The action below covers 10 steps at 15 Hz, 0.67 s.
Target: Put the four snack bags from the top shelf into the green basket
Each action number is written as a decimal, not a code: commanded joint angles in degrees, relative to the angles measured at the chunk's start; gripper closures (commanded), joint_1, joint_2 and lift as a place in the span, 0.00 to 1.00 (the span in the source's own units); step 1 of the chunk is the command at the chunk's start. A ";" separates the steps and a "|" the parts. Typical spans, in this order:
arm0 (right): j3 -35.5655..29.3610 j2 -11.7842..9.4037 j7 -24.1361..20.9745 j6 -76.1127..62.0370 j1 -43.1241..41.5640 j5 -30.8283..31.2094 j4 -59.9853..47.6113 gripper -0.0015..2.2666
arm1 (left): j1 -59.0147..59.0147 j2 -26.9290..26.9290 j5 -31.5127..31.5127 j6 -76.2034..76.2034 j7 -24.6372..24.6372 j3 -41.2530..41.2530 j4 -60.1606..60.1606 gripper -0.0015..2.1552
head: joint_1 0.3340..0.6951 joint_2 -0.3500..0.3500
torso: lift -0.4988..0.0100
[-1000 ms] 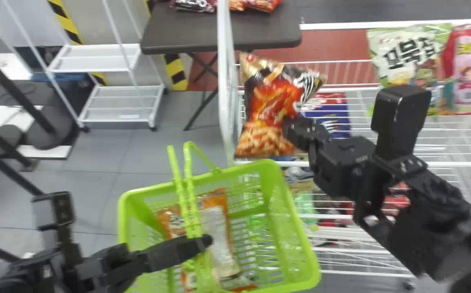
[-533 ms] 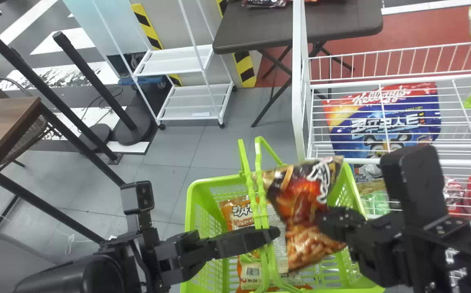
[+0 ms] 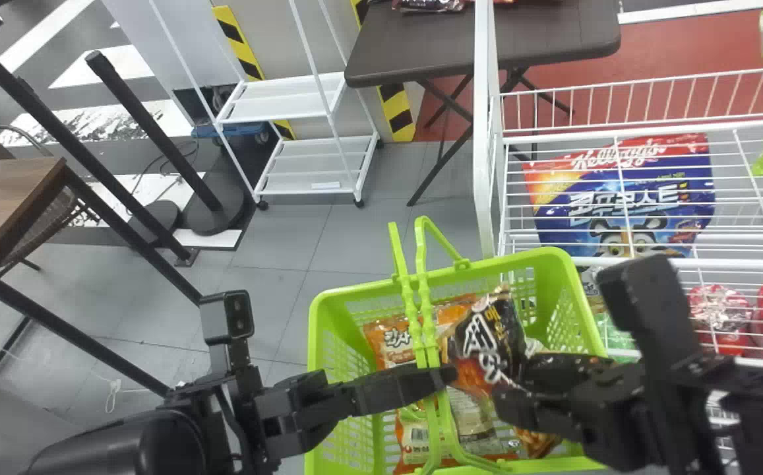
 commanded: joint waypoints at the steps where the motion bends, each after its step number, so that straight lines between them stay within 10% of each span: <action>1: -8.07 0.05 0.79 -5.42 0.75 -5.29 -0.66 0.03 | -0.01 0.09 0.01 0.00 -0.66 0.18 0.33 1.00 | 1.00 1.00 | 0.97; 4: -20.46 0.14 1.93 -17.37 1.19 -8.55 0.22 0.03 | 0.26 0.18 0.18 0.00 -0.66 0.44 0.33 1.00 | 1.00 0.96 | 0.97; 10: -28.02 -1.18 1.84 -40.57 -9.53 6.31 22.81 0.04 | 0.43 0.18 0.27 0.00 -0.66 0.26 0.33 1.00 | 1.00 0.47 | 0.97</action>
